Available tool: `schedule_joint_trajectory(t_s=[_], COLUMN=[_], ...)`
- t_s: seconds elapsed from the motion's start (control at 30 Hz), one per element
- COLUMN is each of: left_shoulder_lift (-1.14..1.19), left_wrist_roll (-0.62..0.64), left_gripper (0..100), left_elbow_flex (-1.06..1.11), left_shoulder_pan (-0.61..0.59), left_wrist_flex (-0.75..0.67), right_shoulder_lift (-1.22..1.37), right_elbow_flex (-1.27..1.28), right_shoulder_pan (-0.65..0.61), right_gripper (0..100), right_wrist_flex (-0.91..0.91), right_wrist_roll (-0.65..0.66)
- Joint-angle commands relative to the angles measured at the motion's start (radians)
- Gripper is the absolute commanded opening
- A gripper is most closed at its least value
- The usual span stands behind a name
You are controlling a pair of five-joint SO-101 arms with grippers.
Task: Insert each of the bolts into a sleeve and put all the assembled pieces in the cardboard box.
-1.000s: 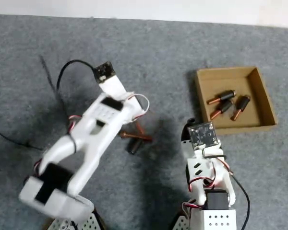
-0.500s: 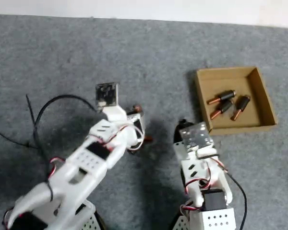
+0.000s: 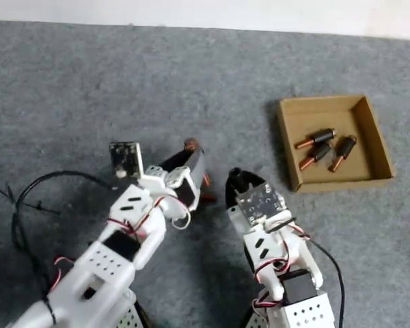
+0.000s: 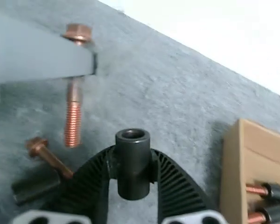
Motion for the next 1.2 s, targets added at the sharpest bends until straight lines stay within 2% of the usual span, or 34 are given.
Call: schedule_joint_trajectory(t_s=[0.0, 0.3, 0.33, 0.43, 0.57, 0.83, 0.97, 1.17], left_shoulder_lift=[-0.2, -0.702, -0.753, -0.871, -0.839, -0.835, -0.835, -0.835], left_wrist_roll=[-0.008, -0.003, -0.002, 0.014, 0.095, 0.103, 0.103, 0.098], left_gripper=[0, 0, 0, 0, 1, 1, 1, 1], left_elbow_flex=[0.053, 0.243, 0.243, 0.22, 0.182, 0.188, 0.188, 0.225], left_shoulder_pan=[0.013, 0.013, 0.013, 0.021, 0.021, 0.022, 0.022, 0.045], left_wrist_flex=[-0.029, -0.021, 0.0, 0.192, 0.281, 0.284, 0.284, 0.281], right_shoulder_lift=[-0.019, -0.019, -0.019, -0.019, -0.019, -0.019, -0.019, -0.019], right_elbow_flex=[0.108, 0.108, 0.108, 0.108, 0.108, 0.108, 0.108, 0.108], right_shoulder_pan=[-0.022, -0.12, -0.125, -0.127, -0.128, -0.13, -0.194, -0.216], right_gripper=[0.5, 0.5, 0.5, 0.5, 0.5, 0.5, 0.5, 0.5], right_wrist_flex=[-0.068, -0.056, -0.056, -0.056, -0.056, -0.058, -0.059, -0.067], right_wrist_roll=[0.008, 0.011, 0.011, 0.011, 0.011, 0.011, 0.012, 0.075])
